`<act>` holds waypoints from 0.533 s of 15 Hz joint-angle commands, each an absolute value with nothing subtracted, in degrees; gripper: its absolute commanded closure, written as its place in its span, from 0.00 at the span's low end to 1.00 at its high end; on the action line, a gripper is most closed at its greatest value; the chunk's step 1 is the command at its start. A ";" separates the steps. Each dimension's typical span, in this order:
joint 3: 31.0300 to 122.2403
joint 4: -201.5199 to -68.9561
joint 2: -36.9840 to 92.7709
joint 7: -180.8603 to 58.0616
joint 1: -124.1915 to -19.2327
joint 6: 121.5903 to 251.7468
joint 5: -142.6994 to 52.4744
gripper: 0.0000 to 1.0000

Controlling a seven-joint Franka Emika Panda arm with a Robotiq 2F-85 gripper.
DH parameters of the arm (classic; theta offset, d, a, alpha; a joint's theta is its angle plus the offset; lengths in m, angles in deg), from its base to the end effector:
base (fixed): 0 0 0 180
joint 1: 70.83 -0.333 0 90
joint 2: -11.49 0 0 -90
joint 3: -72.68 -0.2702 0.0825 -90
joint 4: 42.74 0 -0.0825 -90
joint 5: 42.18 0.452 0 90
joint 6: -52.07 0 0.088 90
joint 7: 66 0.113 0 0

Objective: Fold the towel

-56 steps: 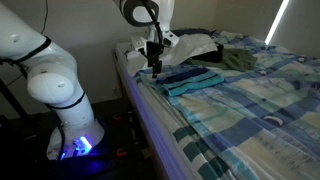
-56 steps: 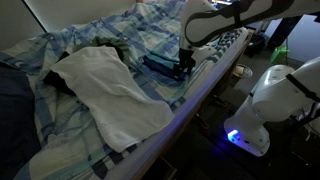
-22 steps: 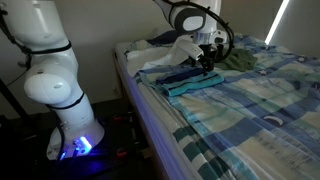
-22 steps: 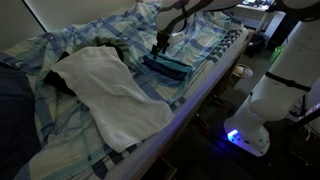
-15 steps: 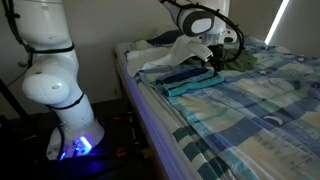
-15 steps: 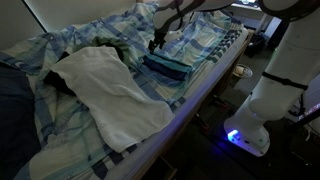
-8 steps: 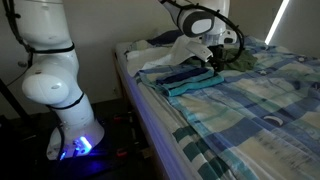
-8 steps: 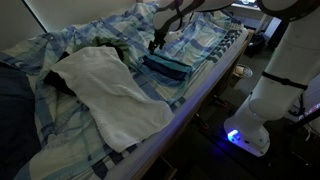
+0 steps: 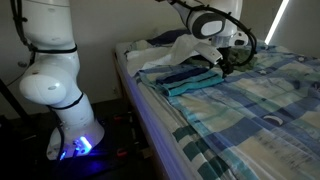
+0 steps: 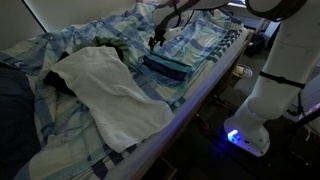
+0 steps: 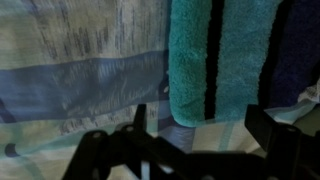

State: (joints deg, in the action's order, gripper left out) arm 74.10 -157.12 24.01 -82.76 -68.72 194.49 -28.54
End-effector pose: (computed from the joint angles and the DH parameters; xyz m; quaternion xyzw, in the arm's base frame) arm 0.6639 -0.0410 0.2882 -0.9871 -0.0311 -0.1466 0.0569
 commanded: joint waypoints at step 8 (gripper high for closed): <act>70.18 -146.75 31.71 -84.59 -64.68 185.41 -23.78 0.00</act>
